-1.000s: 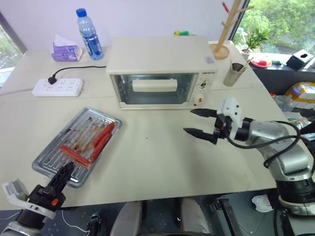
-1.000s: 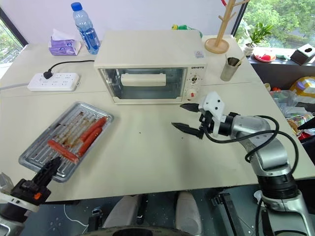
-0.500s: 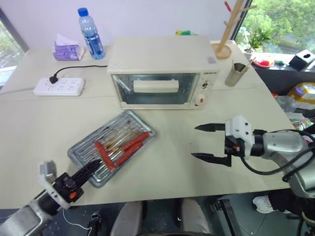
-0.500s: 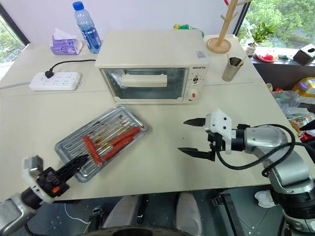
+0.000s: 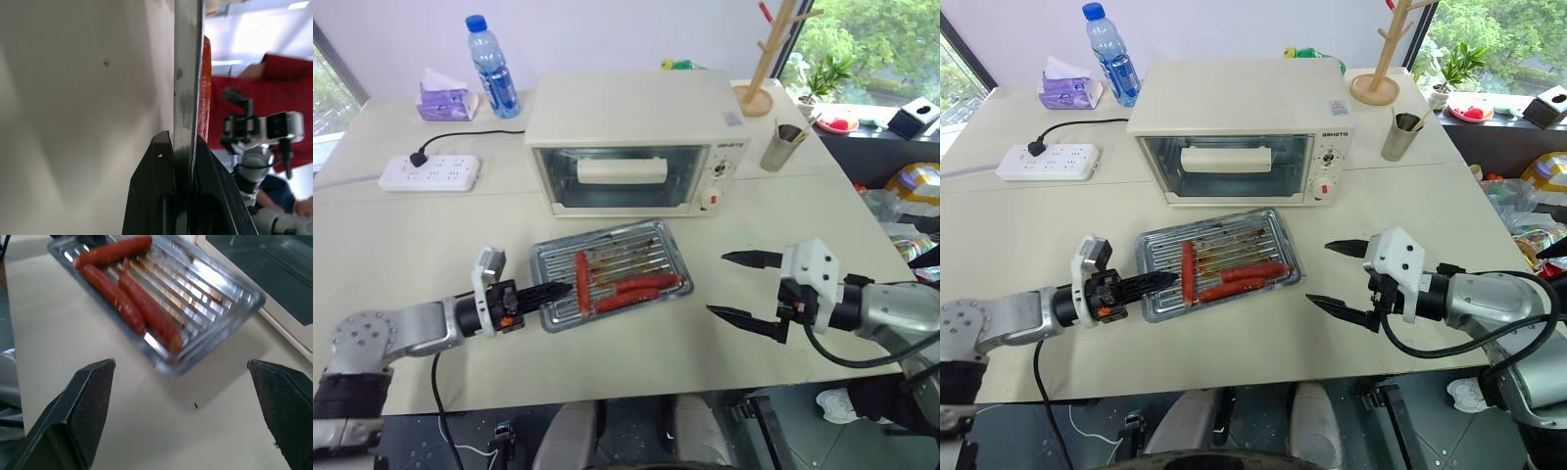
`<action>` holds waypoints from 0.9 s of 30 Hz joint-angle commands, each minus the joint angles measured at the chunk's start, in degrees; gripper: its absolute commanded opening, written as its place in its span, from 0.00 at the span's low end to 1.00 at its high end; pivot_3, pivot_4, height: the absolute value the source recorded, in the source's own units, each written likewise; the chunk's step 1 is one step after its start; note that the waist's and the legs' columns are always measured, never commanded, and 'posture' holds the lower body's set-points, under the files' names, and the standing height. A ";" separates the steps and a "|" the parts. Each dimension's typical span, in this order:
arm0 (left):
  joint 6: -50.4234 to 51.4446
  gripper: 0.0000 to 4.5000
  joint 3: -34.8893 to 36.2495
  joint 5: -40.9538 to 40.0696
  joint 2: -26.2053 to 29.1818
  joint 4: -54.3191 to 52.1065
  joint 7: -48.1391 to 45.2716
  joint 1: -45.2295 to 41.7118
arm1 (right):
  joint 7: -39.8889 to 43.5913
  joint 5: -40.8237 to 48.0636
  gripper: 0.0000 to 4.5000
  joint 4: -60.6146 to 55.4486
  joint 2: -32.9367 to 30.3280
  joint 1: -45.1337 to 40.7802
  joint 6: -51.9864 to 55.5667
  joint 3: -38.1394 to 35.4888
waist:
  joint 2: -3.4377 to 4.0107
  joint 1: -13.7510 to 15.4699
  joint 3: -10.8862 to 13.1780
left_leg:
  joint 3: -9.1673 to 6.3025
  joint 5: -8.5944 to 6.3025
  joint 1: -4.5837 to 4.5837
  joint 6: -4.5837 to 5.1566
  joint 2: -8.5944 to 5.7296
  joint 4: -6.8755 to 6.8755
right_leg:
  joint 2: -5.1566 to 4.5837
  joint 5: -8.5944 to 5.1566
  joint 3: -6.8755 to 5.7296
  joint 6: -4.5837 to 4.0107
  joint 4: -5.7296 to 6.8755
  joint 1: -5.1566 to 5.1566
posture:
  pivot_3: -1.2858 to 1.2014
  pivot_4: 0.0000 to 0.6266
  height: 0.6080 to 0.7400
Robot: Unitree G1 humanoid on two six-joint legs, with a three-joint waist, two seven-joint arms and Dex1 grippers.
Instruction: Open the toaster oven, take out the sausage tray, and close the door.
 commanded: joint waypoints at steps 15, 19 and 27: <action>4.02 0.00 -1.06 25.00 -9.03 9.25 -13.26 -11.96 | -6.13 0.83 0.99 -5.01 1.60 2.80 0.44 -1.52 | 0.00 0.06 0.00 | -0.03 0.03 0.02 -0.04 -0.01 0.02 | -0.03 0.02 -0.01 0.03 0.01 0.05 | 0.52 0.24 0.99; 4.50 0.00 -0.46 28.58 -9.55 10.28 -14.89 -11.88 | -6.33 0.49 0.99 -4.57 1.68 2.79 0.01 -1.18 | 0.07 0.08 -0.05 | -0.04 0.04 0.07 -0.05 -0.01 0.03 | -0.03 0.02 -0.01 0.04 0.03 0.10 | 0.52 0.24 0.99; 4.29 0.83 2.96 34.57 -6.46 9.21 -18.16 -10.28 | -6.79 0.38 1.00 -3.89 1.94 1.78 -0.11 -0.28 | 0.07 -0.13 -0.05 | -0.06 0.05 0.09 -0.07 0.02 0.01 | 0.02 0.02 -0.02 0.05 0.08 0.08 | 0.52 0.24 0.99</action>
